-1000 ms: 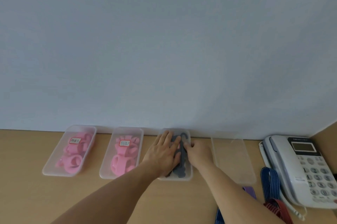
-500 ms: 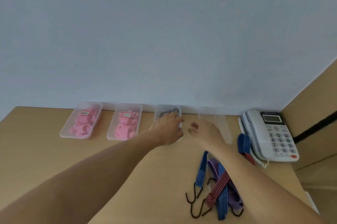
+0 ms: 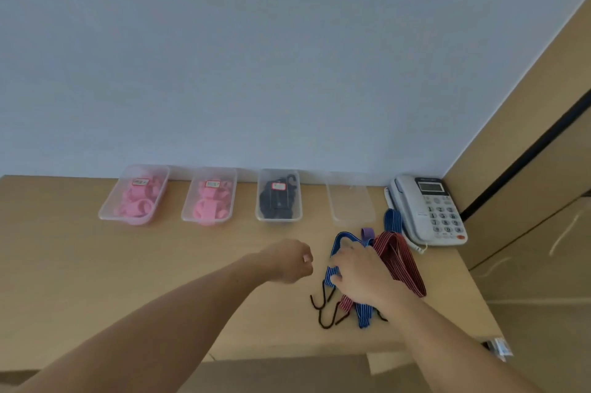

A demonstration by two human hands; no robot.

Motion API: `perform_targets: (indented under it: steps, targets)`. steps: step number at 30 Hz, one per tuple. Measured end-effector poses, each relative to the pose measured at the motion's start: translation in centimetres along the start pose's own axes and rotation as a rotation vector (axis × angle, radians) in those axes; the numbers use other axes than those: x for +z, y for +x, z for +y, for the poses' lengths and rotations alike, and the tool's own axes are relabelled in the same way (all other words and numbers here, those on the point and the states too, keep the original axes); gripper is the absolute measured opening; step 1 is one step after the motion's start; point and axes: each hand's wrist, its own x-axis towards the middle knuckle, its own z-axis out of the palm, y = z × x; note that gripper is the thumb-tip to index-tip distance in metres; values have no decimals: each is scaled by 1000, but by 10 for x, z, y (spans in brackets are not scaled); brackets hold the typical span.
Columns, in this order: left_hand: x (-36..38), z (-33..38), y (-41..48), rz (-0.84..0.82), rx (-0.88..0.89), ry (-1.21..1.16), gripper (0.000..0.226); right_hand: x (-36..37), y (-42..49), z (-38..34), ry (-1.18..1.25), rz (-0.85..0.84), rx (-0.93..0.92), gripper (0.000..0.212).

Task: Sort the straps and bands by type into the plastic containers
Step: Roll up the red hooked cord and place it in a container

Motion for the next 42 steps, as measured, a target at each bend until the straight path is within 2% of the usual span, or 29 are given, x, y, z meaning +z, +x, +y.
perform_targets:
  steps: [3, 5, 12, 14, 19, 23, 26, 30, 33, 38, 42]
  targets:
    - [1, 8, -1, -9, -11, 2, 39, 8, -9, 6, -176, -142, -56, 29]
    - [0, 17, 2, -2, -31, -8, 39, 14, -13, 15, -211, -192, -73, 29]
    - [2, 59, 10, 27, -83, -53, 38, 12, -15, 50, -107, -63, -180, 28]
    - [1, 70, 10, 41, -94, -89, 38, -8, -15, 62, -19, -9, -213, 23]
    - [-15, 100, 7, 61, -67, -298, 44, -82, -22, 89, 374, 70, -203, 20]
    - [-45, 128, 1, 202, -7, -462, 21, -121, -30, 113, 696, 136, -151, 15]
    - [-67, 145, -6, 223, 50, -660, 10, -144, -37, 128, 849, 246, -151, 17]
    - [-94, 162, -22, 143, 193, -1017, 25, -171, -46, 139, 1047, 424, -134, 18]
    - [-110, 174, -30, 91, 306, -1181, 35, -184, -50, 140, 1101, 521, -105, 20]
    - [-129, 199, -43, 131, 470, -1306, 18, -192, -57, 132, 1217, 638, -79, 25]
    - [-145, 223, -46, 180, 607, -1361, 16, -200, -72, 114, 1485, 741, -164, 32]
